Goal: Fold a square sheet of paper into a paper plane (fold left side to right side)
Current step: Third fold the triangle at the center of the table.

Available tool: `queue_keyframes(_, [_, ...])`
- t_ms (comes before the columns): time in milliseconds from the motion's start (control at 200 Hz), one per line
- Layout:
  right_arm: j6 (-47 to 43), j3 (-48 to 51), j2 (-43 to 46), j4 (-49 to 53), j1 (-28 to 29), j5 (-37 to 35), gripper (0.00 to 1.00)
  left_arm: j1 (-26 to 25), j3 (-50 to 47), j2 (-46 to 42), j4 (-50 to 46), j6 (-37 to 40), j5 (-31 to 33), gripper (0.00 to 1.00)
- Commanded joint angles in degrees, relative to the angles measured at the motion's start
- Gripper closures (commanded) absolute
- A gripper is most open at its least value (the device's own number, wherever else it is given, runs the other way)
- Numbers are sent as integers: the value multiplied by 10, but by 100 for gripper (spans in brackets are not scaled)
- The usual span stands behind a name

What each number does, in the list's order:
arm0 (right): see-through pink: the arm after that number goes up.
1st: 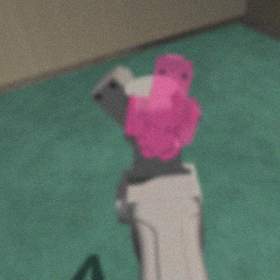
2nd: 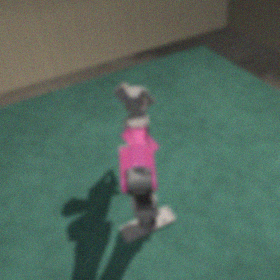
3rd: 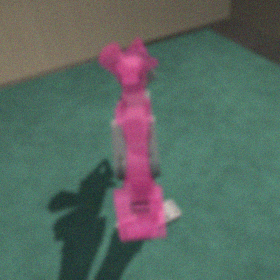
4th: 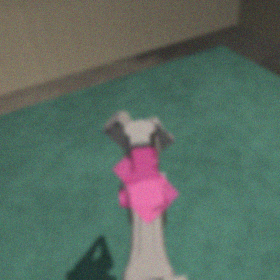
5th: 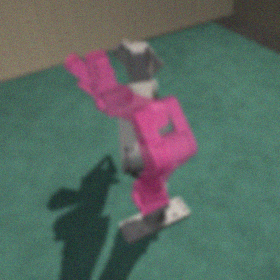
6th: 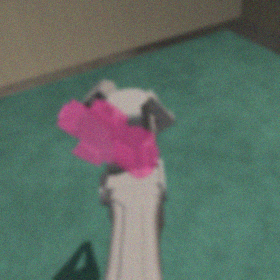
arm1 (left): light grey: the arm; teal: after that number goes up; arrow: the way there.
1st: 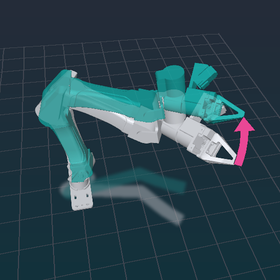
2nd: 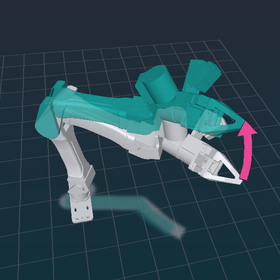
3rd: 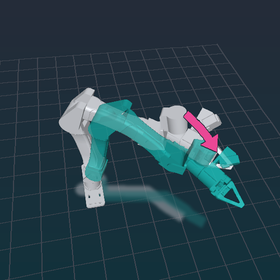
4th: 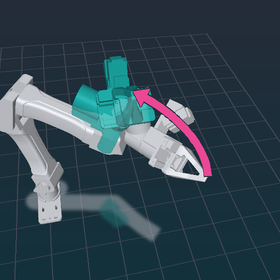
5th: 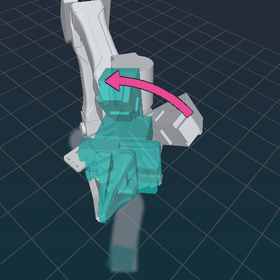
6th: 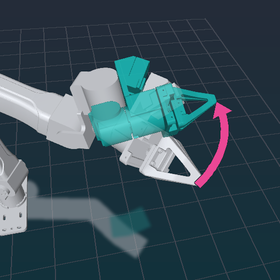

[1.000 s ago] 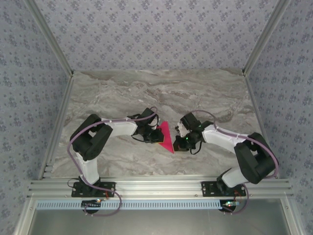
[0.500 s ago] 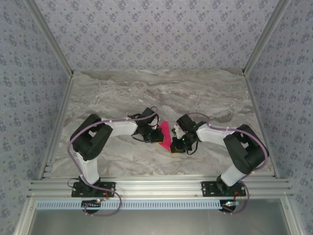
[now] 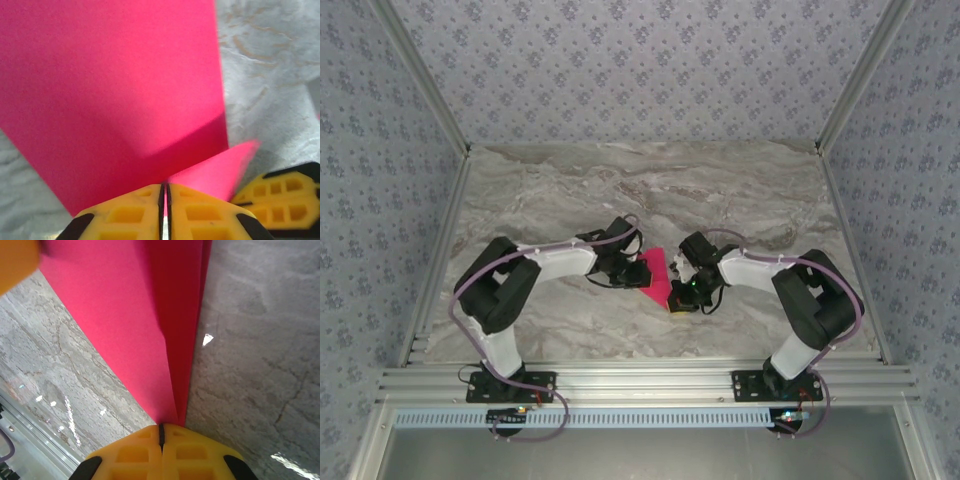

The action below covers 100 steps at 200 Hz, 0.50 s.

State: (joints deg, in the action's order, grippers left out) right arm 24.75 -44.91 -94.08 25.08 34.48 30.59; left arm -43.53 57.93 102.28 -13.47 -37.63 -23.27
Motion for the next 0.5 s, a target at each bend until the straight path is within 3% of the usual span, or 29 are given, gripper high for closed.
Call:
queue_keyframes(0, [-9,24,-37,54,-3,-89,100,-25,-22,-49,11,0,1,90])
queue_keyframes(235, [-10,24,-35,53,-8,-89,100,-67,-63,-42,94,-40,-20,96])
queue_keyframes(495, [-10,21,-34,53,-8,-84,100,-72,-61,-1,134,-53,-25,98])
